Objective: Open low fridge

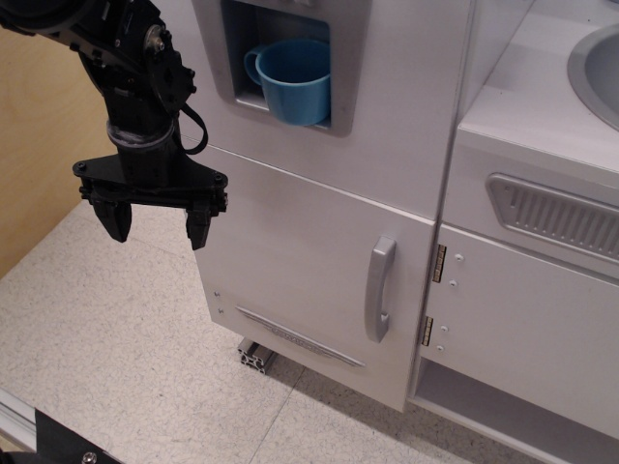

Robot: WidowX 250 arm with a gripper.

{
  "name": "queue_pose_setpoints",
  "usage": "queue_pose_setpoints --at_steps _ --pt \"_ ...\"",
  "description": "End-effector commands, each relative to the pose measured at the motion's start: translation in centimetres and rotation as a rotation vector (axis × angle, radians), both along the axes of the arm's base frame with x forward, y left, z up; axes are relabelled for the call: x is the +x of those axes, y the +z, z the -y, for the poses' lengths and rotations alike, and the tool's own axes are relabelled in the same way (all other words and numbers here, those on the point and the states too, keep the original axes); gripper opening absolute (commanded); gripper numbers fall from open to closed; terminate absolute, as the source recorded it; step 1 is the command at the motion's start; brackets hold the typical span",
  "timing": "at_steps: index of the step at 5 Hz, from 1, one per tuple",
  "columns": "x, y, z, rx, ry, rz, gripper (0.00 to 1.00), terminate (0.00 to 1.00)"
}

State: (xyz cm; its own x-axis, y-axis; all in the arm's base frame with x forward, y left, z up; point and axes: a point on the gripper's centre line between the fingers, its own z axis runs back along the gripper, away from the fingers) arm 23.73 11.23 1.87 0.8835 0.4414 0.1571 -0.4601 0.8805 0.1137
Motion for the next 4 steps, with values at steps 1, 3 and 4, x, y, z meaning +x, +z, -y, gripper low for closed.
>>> queue_pose_setpoints --at_steps 1,3,4 --pt "0.0 0.0 0.0 0.000 0.000 0.000 1.00 0.00" --pt "0.6 -0.2 7.1 -0.025 -0.245 0.067 1.00 0.00" --pt "1.8 -0.7 10.3 -0.023 -0.342 0.117 1.00 0.00"
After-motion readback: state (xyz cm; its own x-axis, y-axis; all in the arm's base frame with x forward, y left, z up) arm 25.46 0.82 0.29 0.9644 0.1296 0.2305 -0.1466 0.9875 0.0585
